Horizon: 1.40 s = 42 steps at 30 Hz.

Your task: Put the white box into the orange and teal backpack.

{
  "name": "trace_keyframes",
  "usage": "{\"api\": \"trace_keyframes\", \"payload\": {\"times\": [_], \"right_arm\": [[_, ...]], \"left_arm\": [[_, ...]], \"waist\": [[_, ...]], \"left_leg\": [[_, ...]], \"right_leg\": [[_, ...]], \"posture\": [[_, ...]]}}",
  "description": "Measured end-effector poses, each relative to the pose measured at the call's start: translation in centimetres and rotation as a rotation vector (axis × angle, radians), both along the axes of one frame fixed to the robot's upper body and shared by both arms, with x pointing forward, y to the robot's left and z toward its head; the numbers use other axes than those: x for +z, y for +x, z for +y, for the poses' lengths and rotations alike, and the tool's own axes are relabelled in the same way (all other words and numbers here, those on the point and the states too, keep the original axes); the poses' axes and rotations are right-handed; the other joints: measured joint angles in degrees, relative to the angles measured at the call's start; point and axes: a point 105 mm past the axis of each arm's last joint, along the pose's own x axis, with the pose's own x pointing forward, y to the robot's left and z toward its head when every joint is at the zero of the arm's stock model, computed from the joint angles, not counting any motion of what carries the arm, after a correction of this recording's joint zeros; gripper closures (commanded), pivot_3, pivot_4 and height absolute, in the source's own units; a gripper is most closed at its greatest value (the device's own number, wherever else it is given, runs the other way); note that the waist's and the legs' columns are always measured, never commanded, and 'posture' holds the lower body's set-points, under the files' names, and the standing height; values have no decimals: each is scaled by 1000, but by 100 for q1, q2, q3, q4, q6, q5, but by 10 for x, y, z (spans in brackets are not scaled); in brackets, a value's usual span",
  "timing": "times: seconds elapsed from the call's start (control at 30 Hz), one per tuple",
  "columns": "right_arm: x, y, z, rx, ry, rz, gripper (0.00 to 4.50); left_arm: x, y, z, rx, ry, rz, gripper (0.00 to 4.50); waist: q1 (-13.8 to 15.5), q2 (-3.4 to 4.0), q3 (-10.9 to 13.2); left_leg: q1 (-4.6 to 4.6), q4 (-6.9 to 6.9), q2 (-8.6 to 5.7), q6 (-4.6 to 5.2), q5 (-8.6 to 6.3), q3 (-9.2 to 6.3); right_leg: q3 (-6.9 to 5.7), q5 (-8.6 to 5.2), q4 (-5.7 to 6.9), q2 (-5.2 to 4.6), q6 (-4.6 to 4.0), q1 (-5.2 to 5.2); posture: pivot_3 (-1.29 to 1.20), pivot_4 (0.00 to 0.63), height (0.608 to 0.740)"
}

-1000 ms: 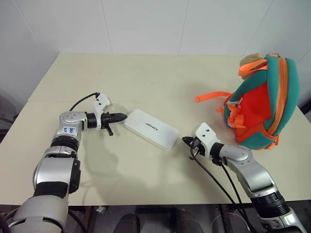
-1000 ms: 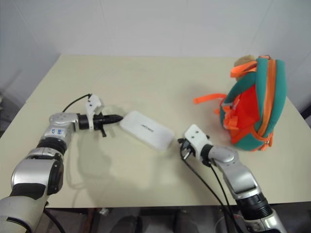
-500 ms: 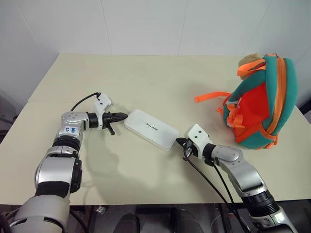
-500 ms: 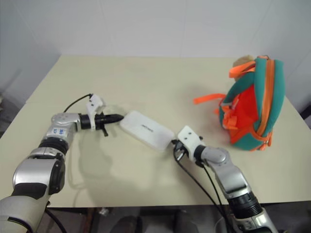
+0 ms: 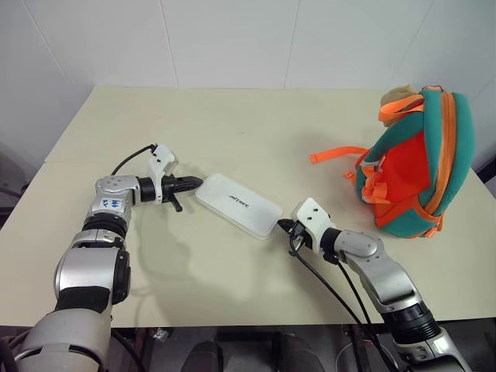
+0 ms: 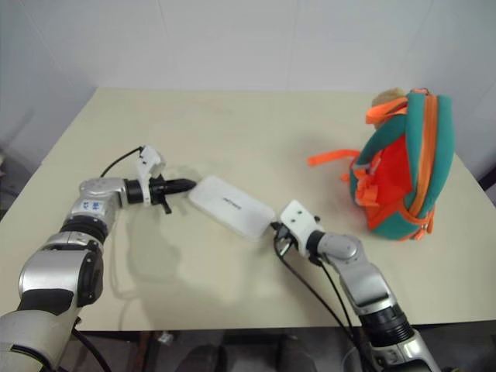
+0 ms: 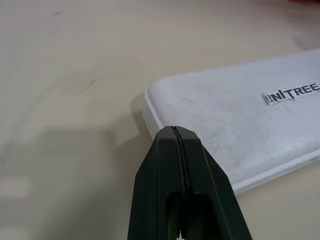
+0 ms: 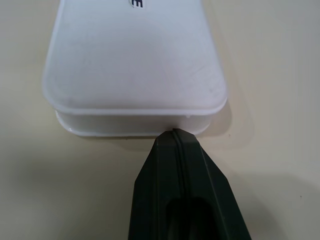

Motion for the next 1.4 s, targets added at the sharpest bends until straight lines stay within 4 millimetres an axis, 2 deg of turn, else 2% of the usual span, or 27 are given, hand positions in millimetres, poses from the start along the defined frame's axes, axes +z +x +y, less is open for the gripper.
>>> {"api": "trace_keyframes", "payload": {"times": [0.3, 0.4, 0.7, 1.07, 1.3, 1.4], "right_arm": [[0, 3, 0, 3, 0, 5, 4380], [-1, 3, 0, 5, -1, 8, 4380], [4, 4, 2, 16, -2, -4, 4380], [0, 1, -4, 48, -39, 24, 4380], [0, -1, -4, 88, -73, 36, 4380], [0, -2, -7, 102, -89, 42, 4380]], "left_arm": [[3, 14, 19, 220, -101, 20, 4500], [0, 15, 20, 245, -106, 38, 4500], [-21, 10, 0, 172, -96, 165, 4500], [-23, -1, -1, 71, -44, 204, 4500], [-27, -20, 5, -53, 27, 234, 4500], [-29, -34, 7, -118, 64, 238, 4500]], "waist": [[3, 0, 0], [3, 0, 0], [-3, 0, 0], [2, 0, 0], [-2, 0, 0], [-3, 1, -1]], "left_leg": [[0, -1, 0, 1, -1, -1], [0, -1, 0, 0, -1, -1], [1, -1, 0, 0, -1, 0], [0, -2, -1, 0, -1, 0], [3, -2, 0, 0, -2, 1], [5, -3, 3, -1, -2, 2]], "right_leg": [[-1, 0, 1, 0, 0, 0], [-1, 0, 0, 0, 0, 0], [-1, 0, 0, 1, 0, 0], [-1, 0, -3, 0, 0, 0], [0, 0, -4, 0, 0, 1], [3, -1, -4, -2, -1, 3]], "posture": [[0, 150, 740], [0, 150, 740], [0, 150, 740], [0, 150, 740], [0, 150, 740], [0, 150, 740]]}}
